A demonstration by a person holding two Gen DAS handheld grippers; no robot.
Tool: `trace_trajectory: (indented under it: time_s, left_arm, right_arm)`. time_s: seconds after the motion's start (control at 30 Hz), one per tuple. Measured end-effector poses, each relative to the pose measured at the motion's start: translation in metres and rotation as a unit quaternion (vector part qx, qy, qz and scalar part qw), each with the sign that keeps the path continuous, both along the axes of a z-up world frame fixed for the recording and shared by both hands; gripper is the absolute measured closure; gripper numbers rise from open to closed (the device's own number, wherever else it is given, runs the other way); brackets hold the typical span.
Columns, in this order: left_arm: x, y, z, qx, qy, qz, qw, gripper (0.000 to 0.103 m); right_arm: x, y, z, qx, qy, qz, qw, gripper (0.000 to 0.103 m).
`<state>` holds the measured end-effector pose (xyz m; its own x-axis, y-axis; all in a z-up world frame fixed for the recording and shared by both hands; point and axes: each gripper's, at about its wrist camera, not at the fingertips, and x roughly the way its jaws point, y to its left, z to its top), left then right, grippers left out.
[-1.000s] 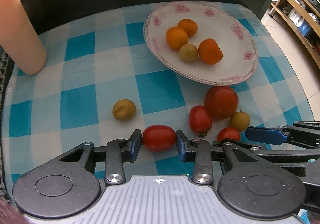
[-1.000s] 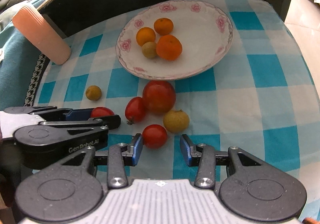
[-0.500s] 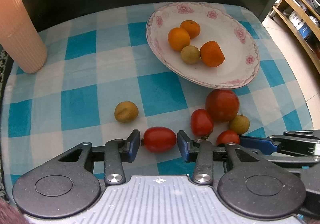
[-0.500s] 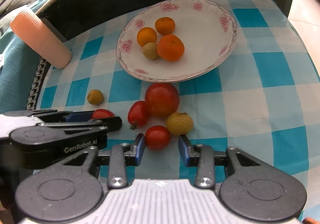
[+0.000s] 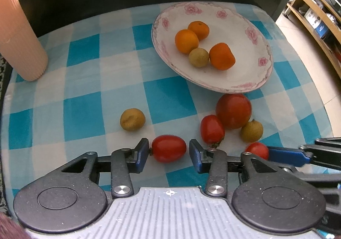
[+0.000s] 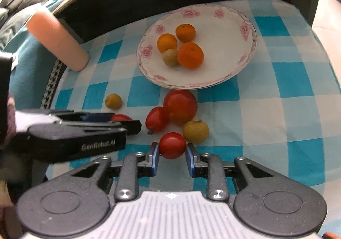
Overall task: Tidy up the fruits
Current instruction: 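Close the left gripper on a red cherry tomato while the right gripper grasps another cherry tomato, then lift both held cherry tomatoes and carry them toward the white plate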
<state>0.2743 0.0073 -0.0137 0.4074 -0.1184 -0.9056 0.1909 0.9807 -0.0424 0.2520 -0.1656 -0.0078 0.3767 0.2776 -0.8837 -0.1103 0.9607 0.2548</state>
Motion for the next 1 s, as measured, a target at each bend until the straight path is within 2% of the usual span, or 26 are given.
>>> trace_trajectory:
  time_s: [0.17, 0.57, 1.0]
  left_arm:
    - [0.000, -0.005, -0.003, 0.004, -0.003, 0.001, 1.0000, 0.053]
    - [-0.007, -0.009, -0.003, 0.023, -0.014, -0.001, 0.9996, 0.058]
    - [-0.072, -0.015, 0.005, 0.013, 0.003, -0.040, 0.9991, 0.057]
  right_arm:
    - [-0.020, -0.003, -0.001, -0.033, -0.002, 0.006, 0.999, 0.062]
    - [-0.028, -0.012, 0.000, -0.047, -0.005, -0.005, 0.999, 0.062]
    - [-0.052, -0.013, 0.001, -0.074, -0.003, 0.024, 0.997, 0.062]
